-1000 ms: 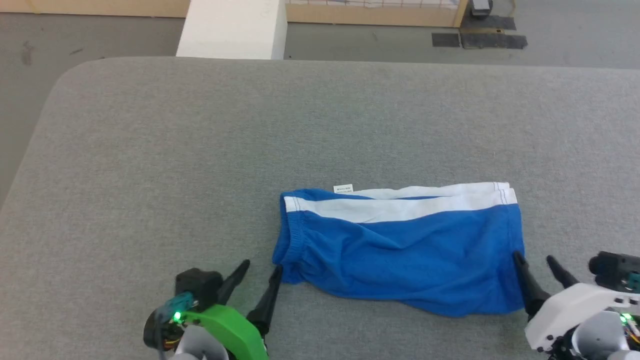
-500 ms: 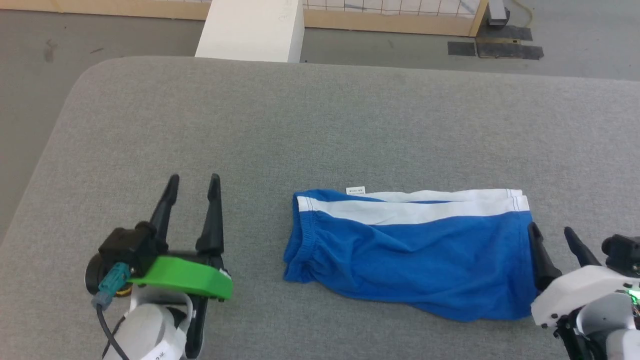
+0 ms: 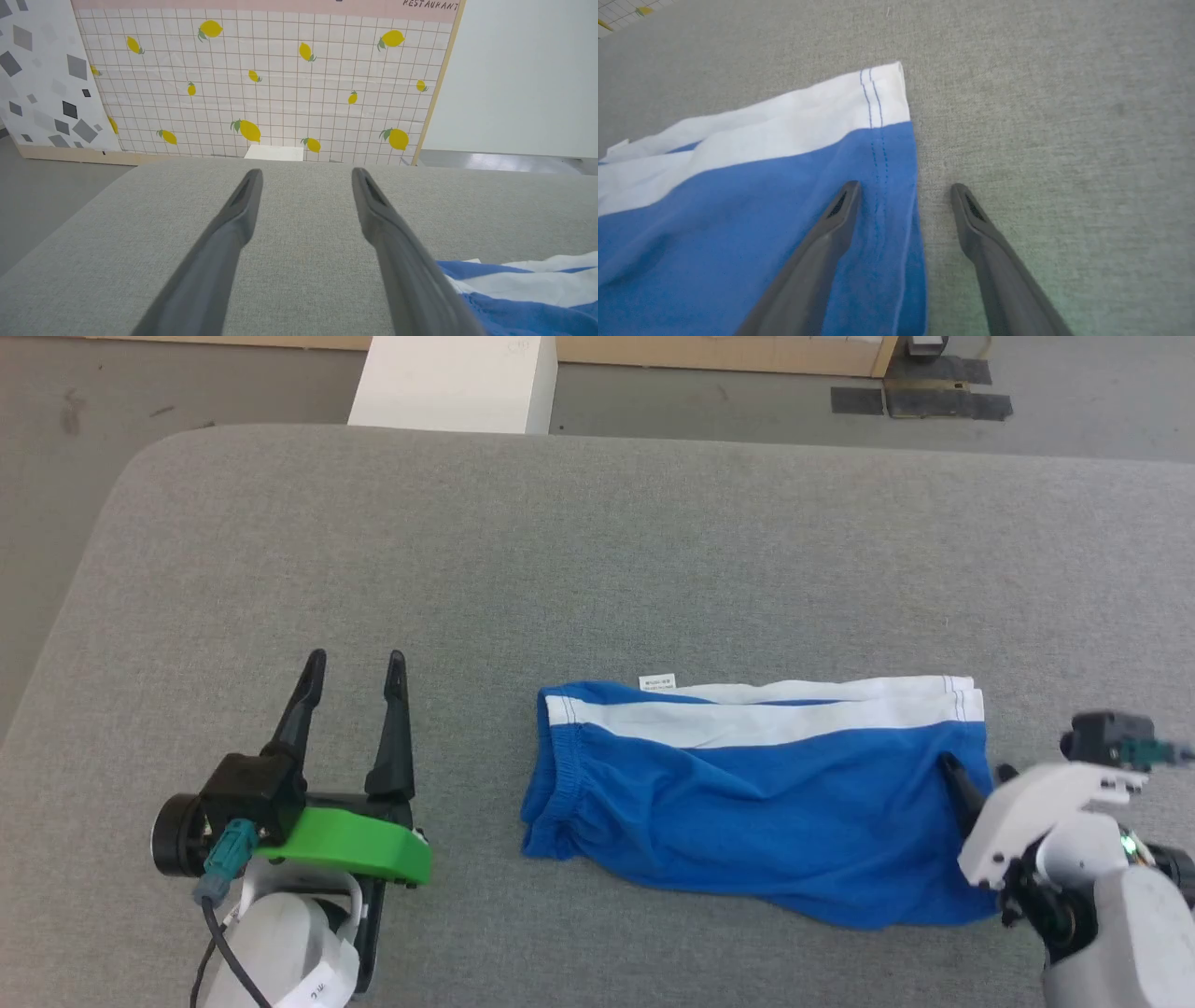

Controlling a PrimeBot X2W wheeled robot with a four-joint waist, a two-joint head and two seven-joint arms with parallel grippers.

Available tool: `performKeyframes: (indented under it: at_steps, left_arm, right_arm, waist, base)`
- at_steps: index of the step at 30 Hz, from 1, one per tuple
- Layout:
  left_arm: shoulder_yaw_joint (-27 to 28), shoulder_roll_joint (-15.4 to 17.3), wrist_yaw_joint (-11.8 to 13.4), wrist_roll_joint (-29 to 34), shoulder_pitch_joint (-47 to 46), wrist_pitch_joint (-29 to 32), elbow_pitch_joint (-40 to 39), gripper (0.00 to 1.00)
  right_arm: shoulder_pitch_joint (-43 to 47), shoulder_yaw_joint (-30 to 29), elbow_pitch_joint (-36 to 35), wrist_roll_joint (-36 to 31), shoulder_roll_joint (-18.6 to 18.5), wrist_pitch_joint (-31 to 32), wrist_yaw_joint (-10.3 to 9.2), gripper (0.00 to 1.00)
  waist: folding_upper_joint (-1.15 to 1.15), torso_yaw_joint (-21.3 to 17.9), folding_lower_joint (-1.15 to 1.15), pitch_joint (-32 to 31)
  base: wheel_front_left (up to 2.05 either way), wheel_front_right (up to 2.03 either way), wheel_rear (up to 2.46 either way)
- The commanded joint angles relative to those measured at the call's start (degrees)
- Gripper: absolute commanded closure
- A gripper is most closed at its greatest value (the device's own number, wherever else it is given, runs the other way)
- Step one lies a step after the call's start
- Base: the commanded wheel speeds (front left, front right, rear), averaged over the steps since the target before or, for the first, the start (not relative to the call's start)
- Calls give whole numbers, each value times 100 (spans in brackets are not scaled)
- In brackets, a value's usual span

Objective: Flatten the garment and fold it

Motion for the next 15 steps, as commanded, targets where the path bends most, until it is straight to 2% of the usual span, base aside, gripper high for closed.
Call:
performKeyframes:
  at_steps: [1,3,4,6,7,8,15]
  left_arm:
    - [53,-49,-80,55,-34,-21,35,0]
    - [123,-101,-147,96,-18,-21,73,0]
    - [156,-124,-166,109,-8,-21,90,0]
    - [220,-173,-207,139,16,-21,122,0]
    - [256,-199,-227,147,29,-21,140,0]
    - [282,-217,-244,154,39,-21,154,0]
    - [430,-307,-358,236,110,-21,225,0]
  right_arm:
    - [-86,61,193,26,13,246,-9,0]
    - [-125,218,322,55,13,599,-9,0]
    - [-126,280,340,84,13,729,-9,8]
    - [-111,419,311,222,13,945,-9,62]
    - [-94,471,250,279,13,978,-9,66]
    - [-75,501,198,310,13,987,-9,100]
    - [145,370,-359,207,13,776,-9,100]
  waist:
    - [0,19,0,19]
    - [0,33,0,22]
    - [0,39,0,21]
    - [0,50,0,15]
    - [0,52,0,8]
    - [0,50,0,4]
    - [0,-1,0,-97]
  base:
    - [0,0,0]
    - [0,0,0]
    - [0,0,0]
    - [0,0,0]
    - [0,0,0]
    - [0,0,0]
    - [0,0,0]
